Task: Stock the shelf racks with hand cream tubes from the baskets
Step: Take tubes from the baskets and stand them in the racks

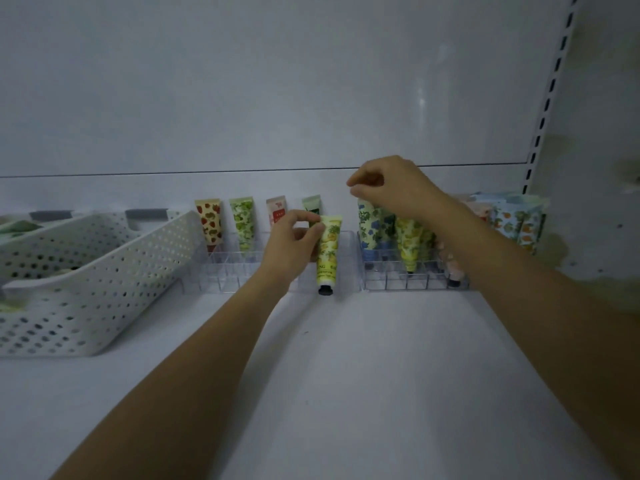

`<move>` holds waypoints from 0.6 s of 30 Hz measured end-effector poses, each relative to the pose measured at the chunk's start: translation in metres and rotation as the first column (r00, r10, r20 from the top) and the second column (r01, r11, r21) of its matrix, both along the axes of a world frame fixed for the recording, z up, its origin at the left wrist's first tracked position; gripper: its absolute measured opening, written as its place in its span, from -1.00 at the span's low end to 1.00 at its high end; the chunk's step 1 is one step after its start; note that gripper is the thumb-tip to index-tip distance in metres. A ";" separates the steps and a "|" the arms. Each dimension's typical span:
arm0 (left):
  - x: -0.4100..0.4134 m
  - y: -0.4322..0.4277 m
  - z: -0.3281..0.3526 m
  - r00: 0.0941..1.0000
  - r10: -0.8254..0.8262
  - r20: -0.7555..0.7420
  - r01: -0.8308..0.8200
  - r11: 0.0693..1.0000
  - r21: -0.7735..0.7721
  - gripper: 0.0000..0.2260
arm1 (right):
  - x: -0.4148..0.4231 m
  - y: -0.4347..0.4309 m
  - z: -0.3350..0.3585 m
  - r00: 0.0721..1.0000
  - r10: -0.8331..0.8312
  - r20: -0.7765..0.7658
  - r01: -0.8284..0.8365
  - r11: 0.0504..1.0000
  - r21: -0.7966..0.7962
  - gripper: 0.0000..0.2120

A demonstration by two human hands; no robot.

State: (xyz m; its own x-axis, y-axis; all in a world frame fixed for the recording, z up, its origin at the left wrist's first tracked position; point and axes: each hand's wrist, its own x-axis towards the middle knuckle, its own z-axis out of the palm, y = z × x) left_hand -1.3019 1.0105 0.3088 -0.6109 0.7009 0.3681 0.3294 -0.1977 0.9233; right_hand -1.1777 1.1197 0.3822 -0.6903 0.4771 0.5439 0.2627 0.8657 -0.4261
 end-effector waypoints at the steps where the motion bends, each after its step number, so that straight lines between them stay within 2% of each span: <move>1: 0.002 0.000 0.001 1.000 -0.016 0.011 0.016 1.000 0.005 -0.98 | 0.000 -0.006 0.000 0.998 0.024 0.060 -0.020 0.998 -0.057 -0.78; 4: 0.011 0.001 0.002 0.995 -0.094 0.031 0.093 0.995 0.033 -0.91 | 0.001 -0.015 -0.011 0.979 0.067 0.192 -0.022 0.973 -0.229 -0.74; 8: 0.021 0.000 0.002 0.986 -0.165 -0.013 0.165 0.985 0.040 -0.92 | 0.010 -0.017 -0.022 0.991 0.097 0.088 -0.051 0.903 -0.426 -0.73; 10: 0.023 0.001 0.000 0.984 -0.168 -0.064 0.168 0.986 0.008 -0.92 | 0.020 -0.015 -0.022 0.999 0.041 0.025 -0.028 0.919 -0.393 -0.76; 12: 0.022 0.001 -0.005 0.956 -0.126 -0.266 0.104 0.990 -0.093 -0.91 | 0.034 -0.011 -0.022 0.997 -0.062 -0.046 0.048 0.963 -0.264 -0.81; 13: 0.021 0.001 -0.009 0.903 -0.119 -0.413 0.058 0.986 -0.157 -0.90 | 0.041 -0.008 -0.023 0.989 -0.119 -0.087 0.101 0.978 -0.183 -0.81; 15: 0.020 0.000 -0.019 0.740 -0.155 -0.654 -0.032 0.964 -0.265 -0.80 | 0.057 -0.001 -0.027 0.966 -0.201 -0.164 0.193 0.979 -0.063 -0.79; 18: 0.022 0.000 -0.027 0.586 -0.245 -0.773 -0.076 0.933 -0.353 -0.71 | 0.074 0.009 -0.033 0.944 -0.250 -0.216 0.261 0.965 0.023 -0.79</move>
